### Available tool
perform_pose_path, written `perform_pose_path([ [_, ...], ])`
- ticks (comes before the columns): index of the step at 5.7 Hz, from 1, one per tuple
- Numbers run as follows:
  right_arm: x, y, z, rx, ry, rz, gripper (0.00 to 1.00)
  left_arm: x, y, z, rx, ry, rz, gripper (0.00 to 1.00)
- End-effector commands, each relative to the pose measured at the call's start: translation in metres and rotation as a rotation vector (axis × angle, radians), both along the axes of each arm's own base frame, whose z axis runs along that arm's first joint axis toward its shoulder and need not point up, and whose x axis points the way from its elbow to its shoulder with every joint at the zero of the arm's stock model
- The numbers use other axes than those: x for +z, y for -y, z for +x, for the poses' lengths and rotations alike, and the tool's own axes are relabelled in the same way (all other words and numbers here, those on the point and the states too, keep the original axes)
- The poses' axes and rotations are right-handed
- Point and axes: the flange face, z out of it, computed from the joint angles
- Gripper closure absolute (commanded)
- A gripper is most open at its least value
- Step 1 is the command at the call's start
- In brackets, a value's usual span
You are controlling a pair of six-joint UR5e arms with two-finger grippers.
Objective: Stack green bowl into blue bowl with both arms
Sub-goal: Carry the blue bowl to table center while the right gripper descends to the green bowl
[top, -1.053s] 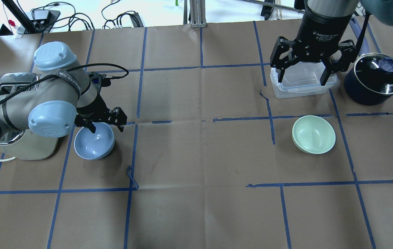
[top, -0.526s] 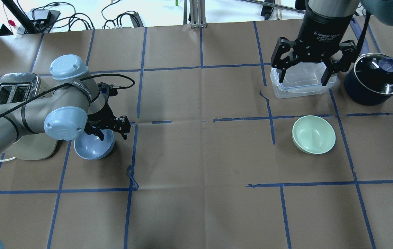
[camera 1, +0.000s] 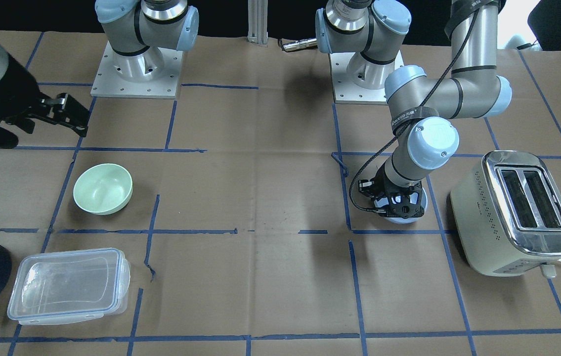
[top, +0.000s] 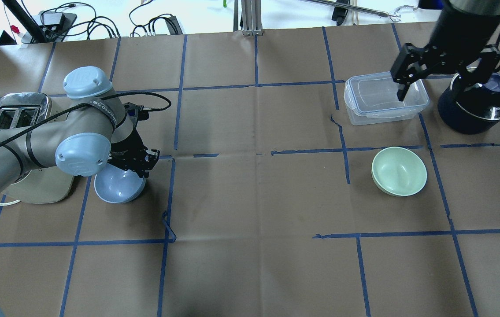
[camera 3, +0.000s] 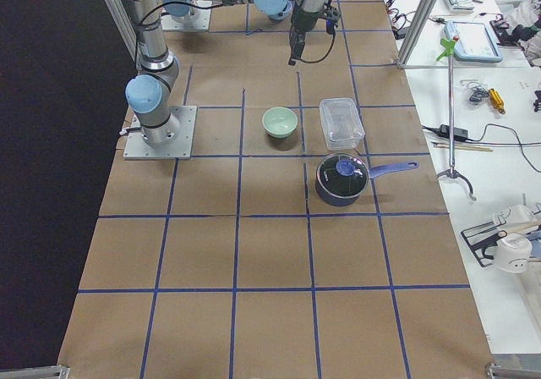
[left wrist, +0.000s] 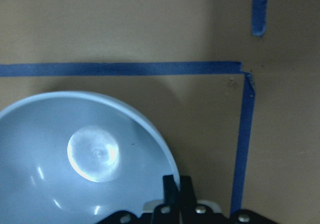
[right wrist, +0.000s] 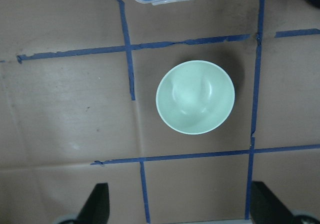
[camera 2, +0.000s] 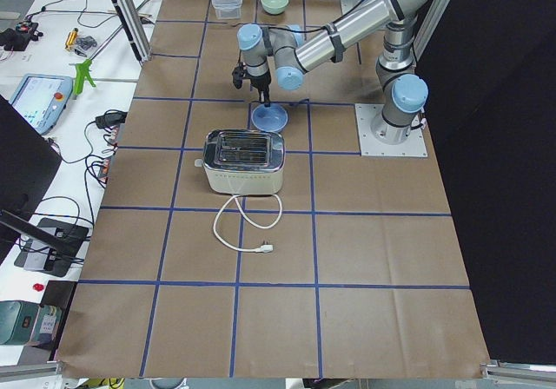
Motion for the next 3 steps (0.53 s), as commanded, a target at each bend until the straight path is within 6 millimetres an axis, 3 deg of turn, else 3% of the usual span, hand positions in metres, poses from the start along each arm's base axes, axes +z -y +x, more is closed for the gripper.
perform_pose_path([
  [1, -0.052, -0.003, -0.063, 0.057, 0.004, -0.052, 0.0, 0.017, 0.003, -0.012, 0.037, 0.01, -0.029, 1.0],
  [3, -0.141, -0.023, -0.062, 0.088, -0.021, -0.107, 0.0, 0.065, 0.025, -0.052, 0.029, 0.011, -0.032, 1.0],
])
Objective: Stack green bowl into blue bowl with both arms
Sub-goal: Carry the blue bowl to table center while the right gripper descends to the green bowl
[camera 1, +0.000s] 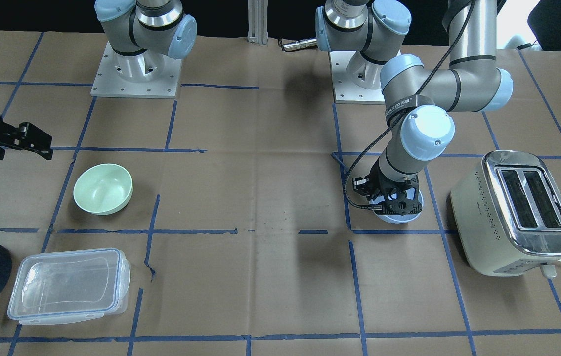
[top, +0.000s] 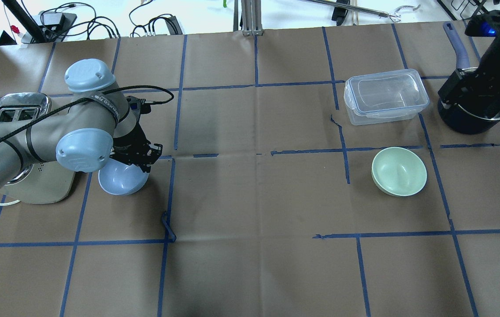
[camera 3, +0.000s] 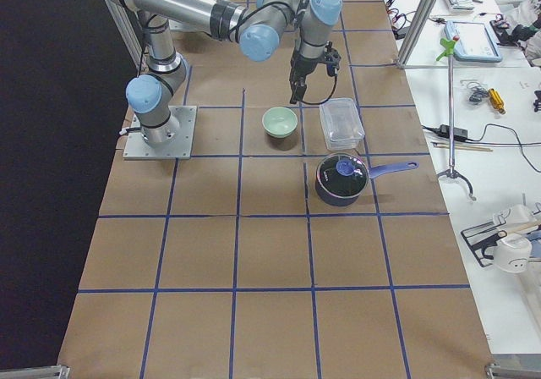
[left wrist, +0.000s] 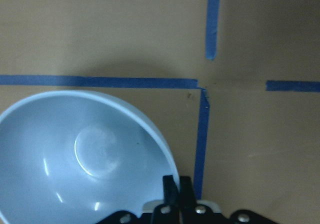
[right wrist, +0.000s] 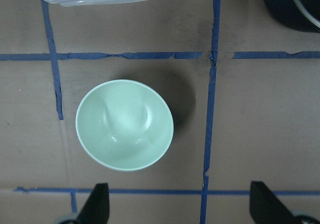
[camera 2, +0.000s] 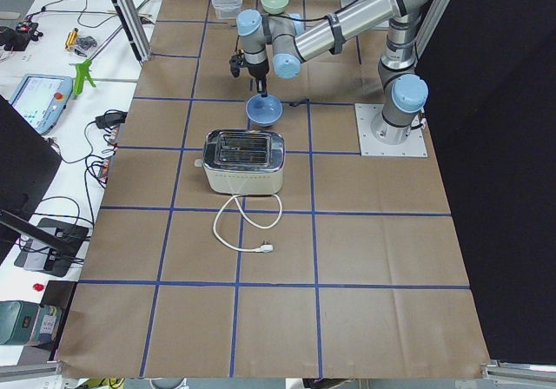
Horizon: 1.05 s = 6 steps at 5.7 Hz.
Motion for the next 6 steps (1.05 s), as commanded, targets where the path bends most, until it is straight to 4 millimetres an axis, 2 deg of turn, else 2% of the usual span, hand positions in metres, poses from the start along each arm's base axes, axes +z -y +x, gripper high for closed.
perform_pose_path([
  [1, -0.071, -0.02, -0.014, 0.006, -0.014, -0.065, 0.0, 0.037, 0.013, -0.043, -0.007, -0.015, -0.024, 1.0],
  [2, -0.092, -0.026, -0.012, -0.011, 0.002, -0.043, 0.0, 0.061, -0.004, -0.11, -0.042, -0.058, -0.083, 1.0],
  [3, -0.117, -0.027, -0.011, -0.007, 0.013, -0.021, 0.0, 0.071, -0.017, -0.188, -0.058, -0.068, -0.11, 1.0],
  [4, -0.145, -0.042, -0.005, -0.01, 0.013, -0.021, 0.0, 0.041, -0.018, -0.232, -0.155, -0.075, -0.106, 1.0],
  [5, -0.165, -0.058, 0.003, -0.01, 0.011, -0.024, 0.0, 0.022, -0.011, -0.262, -0.215, -0.103, -0.185, 0.99],
  [6, -0.167, -0.06, 0.004, -0.012, 0.014, -0.021, 0.0, 0.001, -0.015, -0.286, -0.229, -0.105, -0.201, 0.99],
])
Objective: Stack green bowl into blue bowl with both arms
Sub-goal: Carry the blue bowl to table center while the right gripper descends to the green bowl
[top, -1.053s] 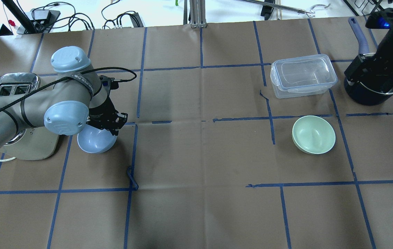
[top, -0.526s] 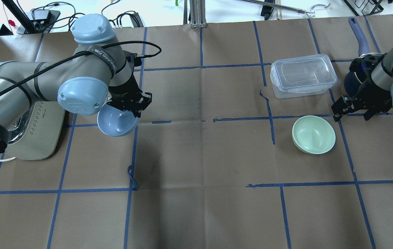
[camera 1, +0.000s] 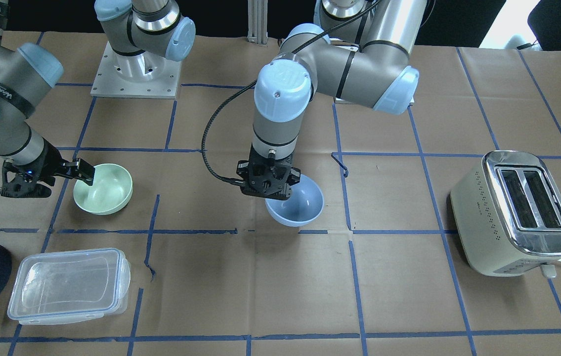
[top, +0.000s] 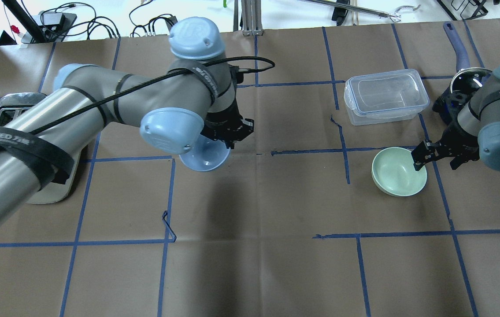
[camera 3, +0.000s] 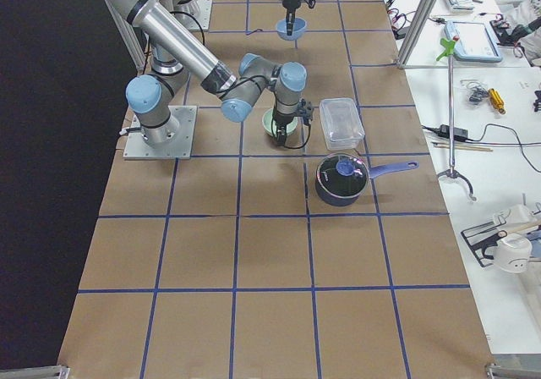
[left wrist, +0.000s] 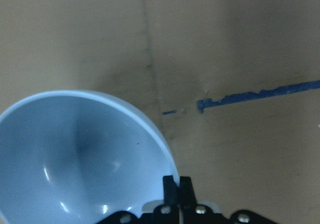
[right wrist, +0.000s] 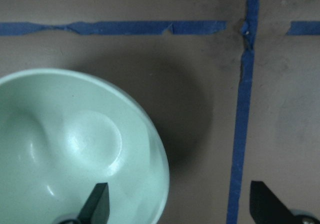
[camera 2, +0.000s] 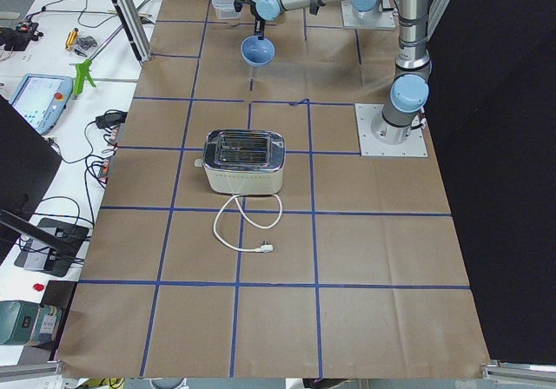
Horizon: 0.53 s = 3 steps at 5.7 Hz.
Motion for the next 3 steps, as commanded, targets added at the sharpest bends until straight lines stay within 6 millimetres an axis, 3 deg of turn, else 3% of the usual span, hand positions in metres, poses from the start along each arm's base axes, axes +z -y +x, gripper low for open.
perform_pose_path([
  [1, -0.005, -0.003, 0.002, 0.0, -0.005, -0.018, 0.02, -0.024, 0.001, -0.033, -0.009, -0.02, -0.058, 0.98],
  [2, 0.0, 0.001, 0.0, 0.0, -0.02, -0.048, 0.64, -0.034, 0.001, -0.032, -0.003, -0.012, -0.043, 0.68],
  [3, 0.0, 0.001, 0.0, 0.0, -0.018, -0.047, 0.92, -0.042, 0.004, -0.033, 0.009, -0.001, -0.036, 0.4],
])
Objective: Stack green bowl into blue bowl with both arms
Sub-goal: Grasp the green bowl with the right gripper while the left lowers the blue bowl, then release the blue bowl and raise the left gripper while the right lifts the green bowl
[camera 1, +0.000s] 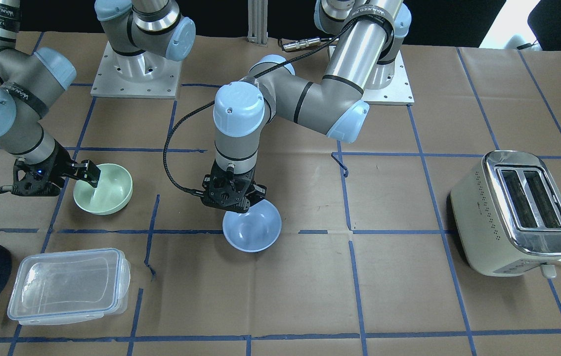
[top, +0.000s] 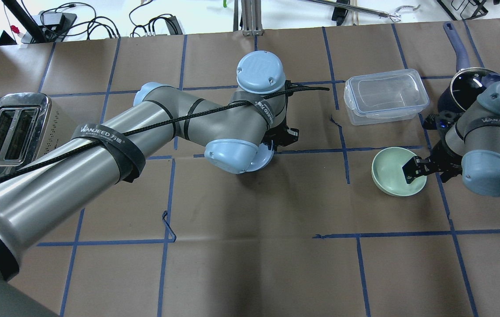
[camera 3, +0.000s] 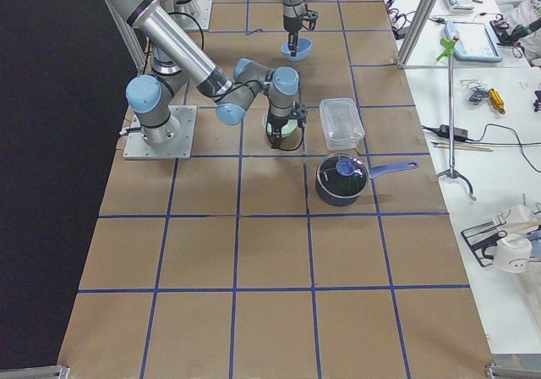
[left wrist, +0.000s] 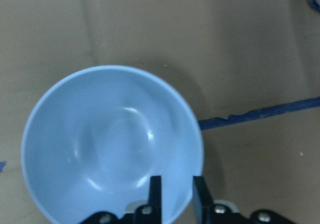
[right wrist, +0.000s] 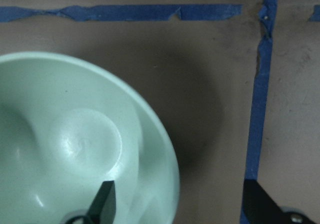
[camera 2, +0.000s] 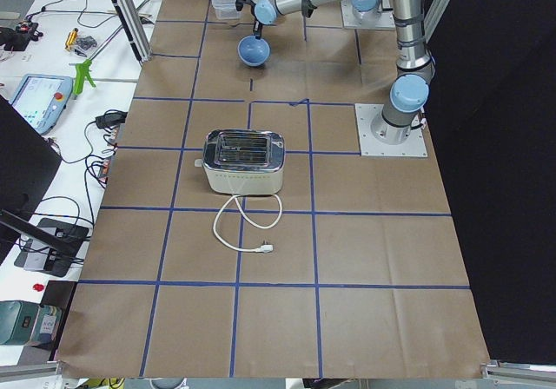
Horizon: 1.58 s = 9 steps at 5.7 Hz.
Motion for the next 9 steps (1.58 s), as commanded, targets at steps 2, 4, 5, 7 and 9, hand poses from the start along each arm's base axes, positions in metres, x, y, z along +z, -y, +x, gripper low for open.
perform_pose_path([
  [2, 0.022, 0.018, -0.004, 0.0, -0.02, -0.043, 0.94, 0.047, -0.008, 0.016, 0.017, 0.028, 0.01, 0.19],
  [4, 0.055, 0.036, -0.01, -0.009, -0.009, -0.015, 0.95, 0.15, -0.032, 0.105, -0.007, 0.079, 0.124, 0.13],
  [5, 0.073, 0.045, -0.009, -0.005, 0.015, 0.018, 0.95, 0.19, -0.054, 0.14, -0.025, 0.086, 0.144, 0.13],
  [7, 0.148, 0.062, 0.014, -0.035, 0.098, 0.046, 0.95, 0.22, -0.061, 0.216, 0.119, 0.08, 0.169, 0.09],
  [9, 0.177, 0.076, 0.074, -0.059, 0.076, 0.017, 0.95, 0.219, -0.062, 0.221, 0.134, 0.092, 0.168, 0.02],
])
